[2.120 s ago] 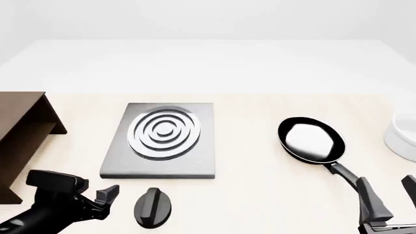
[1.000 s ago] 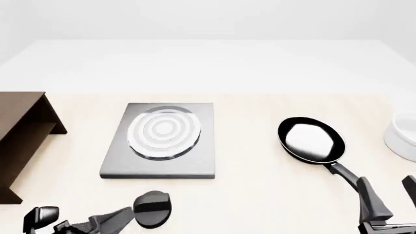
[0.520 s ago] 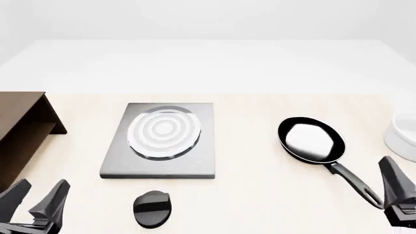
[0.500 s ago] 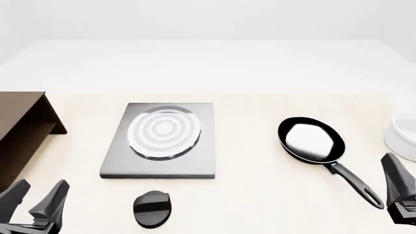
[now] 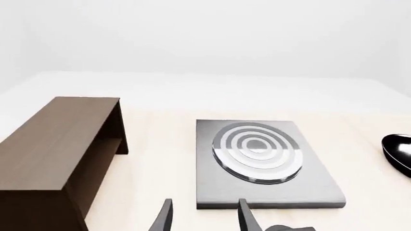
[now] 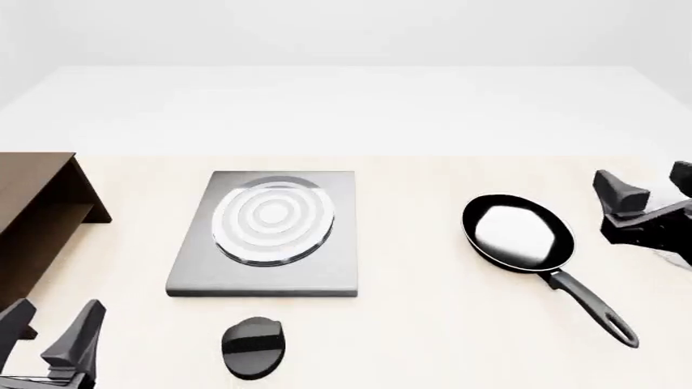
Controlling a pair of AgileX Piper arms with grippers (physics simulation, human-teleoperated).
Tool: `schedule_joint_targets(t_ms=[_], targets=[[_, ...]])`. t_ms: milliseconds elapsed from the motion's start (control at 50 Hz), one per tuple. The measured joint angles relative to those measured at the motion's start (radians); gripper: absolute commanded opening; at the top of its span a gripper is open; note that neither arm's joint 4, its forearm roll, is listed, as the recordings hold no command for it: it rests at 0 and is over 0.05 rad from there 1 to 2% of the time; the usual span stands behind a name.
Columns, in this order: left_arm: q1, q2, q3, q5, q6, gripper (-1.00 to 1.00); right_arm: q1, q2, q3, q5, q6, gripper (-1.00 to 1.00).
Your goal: Turn on the stove and put the frying pan on it.
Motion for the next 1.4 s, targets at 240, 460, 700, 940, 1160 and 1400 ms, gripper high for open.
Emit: schedule_joint_targets(t_ms=[240, 460, 700, 940, 1160, 1400], targets=[[0.002, -0.003, -0.014, 0.020, 0.002, 1.00, -0.028, 0.245, 0.046, -0.172, -0.046, 1.00], [0.013, 0.073, -0.025, 0.012, 0.001, 1.00, -0.042, 0.346, 0.125, -0.286, -0.066, 1.00], [0.021, 0.508, 0.000, -0.420, -0.003, 1.00, -0.057, 0.436, 0.212, -0.403, -0.070, 1.00], [0.023, 0.465, 0.001, -0.395, -0.010, 1.00, -0.078, 0.550, 0.270, -0.539, -0.082, 1.00], [0.023, 0.194, 0.031, -0.192, -0.016, 1.00, -0.112, 0.668, 0.319, -0.677, -0.099, 1.00], [0.022, 0.055, 0.030, -0.068, -0.022, 1.00, -0.135, 0.771, 0.349, -0.786, -0.116, 1.00]])
